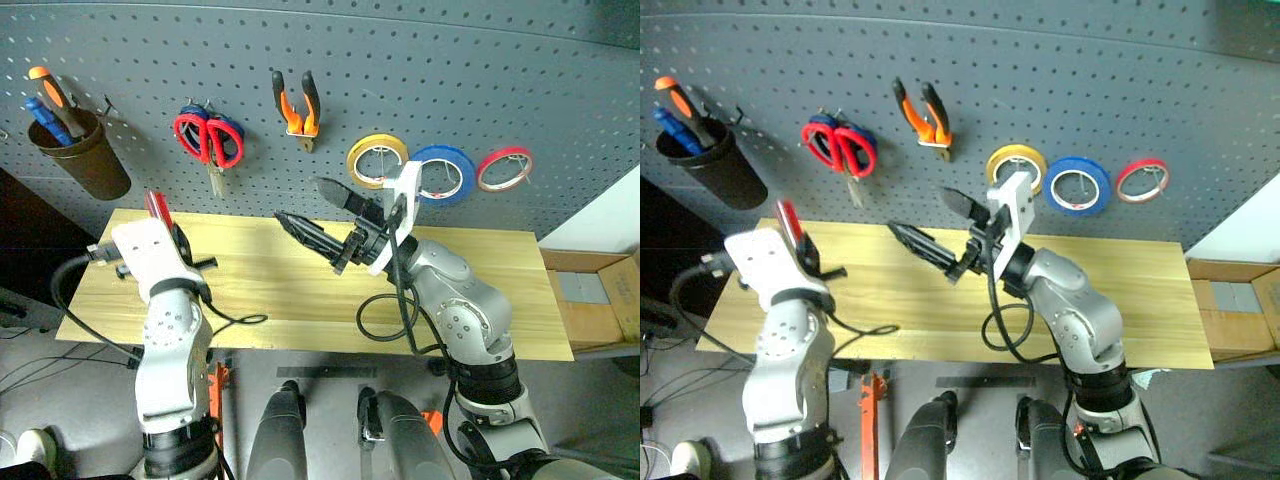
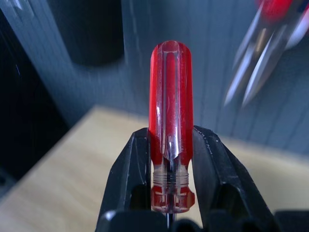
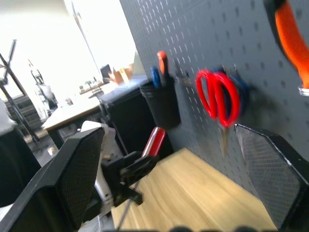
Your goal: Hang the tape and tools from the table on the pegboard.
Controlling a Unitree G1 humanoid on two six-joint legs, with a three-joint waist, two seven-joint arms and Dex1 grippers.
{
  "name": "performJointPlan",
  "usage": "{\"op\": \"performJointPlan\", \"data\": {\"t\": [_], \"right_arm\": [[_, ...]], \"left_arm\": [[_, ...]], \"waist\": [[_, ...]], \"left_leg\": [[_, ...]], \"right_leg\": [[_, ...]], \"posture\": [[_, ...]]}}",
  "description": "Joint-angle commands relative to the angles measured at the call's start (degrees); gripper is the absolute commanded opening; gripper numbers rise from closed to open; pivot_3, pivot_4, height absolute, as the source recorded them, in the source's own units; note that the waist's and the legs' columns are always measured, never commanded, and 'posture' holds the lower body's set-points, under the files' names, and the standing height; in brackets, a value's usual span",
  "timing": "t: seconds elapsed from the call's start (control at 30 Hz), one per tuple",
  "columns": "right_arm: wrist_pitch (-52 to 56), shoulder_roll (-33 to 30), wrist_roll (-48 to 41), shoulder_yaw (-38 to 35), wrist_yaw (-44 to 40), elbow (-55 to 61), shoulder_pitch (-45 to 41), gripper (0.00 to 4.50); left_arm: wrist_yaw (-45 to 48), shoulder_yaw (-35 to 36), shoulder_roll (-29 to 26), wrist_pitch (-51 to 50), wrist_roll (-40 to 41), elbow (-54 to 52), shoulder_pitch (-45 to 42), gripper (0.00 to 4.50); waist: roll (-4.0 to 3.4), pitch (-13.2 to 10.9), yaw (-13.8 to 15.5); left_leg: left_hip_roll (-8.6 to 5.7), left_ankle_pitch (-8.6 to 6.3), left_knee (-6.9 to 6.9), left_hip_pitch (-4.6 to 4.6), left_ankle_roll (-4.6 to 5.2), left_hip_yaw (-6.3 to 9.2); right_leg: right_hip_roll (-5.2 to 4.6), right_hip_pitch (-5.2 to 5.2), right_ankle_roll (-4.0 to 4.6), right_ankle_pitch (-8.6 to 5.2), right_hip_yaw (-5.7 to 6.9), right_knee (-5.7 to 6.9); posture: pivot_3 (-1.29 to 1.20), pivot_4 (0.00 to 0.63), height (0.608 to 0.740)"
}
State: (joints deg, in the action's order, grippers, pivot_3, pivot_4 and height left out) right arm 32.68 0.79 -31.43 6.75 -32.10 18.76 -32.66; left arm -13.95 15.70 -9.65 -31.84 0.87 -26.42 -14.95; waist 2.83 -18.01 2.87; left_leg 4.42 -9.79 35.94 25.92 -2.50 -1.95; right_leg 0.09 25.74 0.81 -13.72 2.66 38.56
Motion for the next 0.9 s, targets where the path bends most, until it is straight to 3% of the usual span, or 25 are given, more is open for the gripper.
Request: {"op": "performJointPlan", "data": {"t": [0.03,0.23,0.43,0.7,0.9], "right_arm": [[-2.93,1.19,-1.53,-0.47,0.43,2.04,-2.79,4.5],[-6.36,3.73,-0.15,0.64,0.92,-2.24,-5.61,4.5],[-9.55,3.88,1.67,1.13,0.79,-5.25,-5.77,4.5],[-11.44,3.47,2.68,0.86,1.59,-6.05,-5.73,4.5],[-10.89,2.19,3.05,0.79,2.29,-4.86,-4.6,4.5]], "left_arm": [[2.74,1.31,-6.6,4.94,-2.12,-0.03,-7.43,0.82],[5.8,0.96,-20.51,25.63,-5.72,23.08,-25.19,0.82],[5.68,1.19,-28.49,41.36,-7.2,45.16,-38.29,0.82],[6.17,1.12,-30.6,49.01,-5.39,65.25,-46.65,0.82],[6.53,1.38,-29.07,49.22,-3.57,68.74,-44.31,0.82]], "waist": [[0.07,0.23,0.11],[0.16,1.42,0.42],[0.22,1.81,0.61],[0.22,1.86,0.73],[0.23,1.86,0.57]], "left_leg": [[0.05,0.02,0.0,-0.01,-0.01,0.03],[0.19,0.16,-0.09,0.01,-0.21,0.11],[0.04,0.15,-0.12,0.03,-0.22,-0.07],[0.06,0.17,-0.04,0.0,-0.24,-0.04],[0.08,0.18,0.04,-0.01,-0.25,-0.01]], "right_leg": [[0.08,0.0,0.01,0.02,0.03,0.01],[0.32,0.02,0.12,0.06,0.13,-0.02],[0.07,0.0,0.14,0.08,0.04,-0.09],[0.09,0.01,0.24,0.14,0.15,0.08],[0.1,0.02,0.25,0.15,0.16,0.23]], "posture": [[0.17,0.198,0.74],[0.16,0.171,0.74],[0.16,0.173,0.74],[0.15,0.194,0.74],[0.14,0.213,0.74]]}}
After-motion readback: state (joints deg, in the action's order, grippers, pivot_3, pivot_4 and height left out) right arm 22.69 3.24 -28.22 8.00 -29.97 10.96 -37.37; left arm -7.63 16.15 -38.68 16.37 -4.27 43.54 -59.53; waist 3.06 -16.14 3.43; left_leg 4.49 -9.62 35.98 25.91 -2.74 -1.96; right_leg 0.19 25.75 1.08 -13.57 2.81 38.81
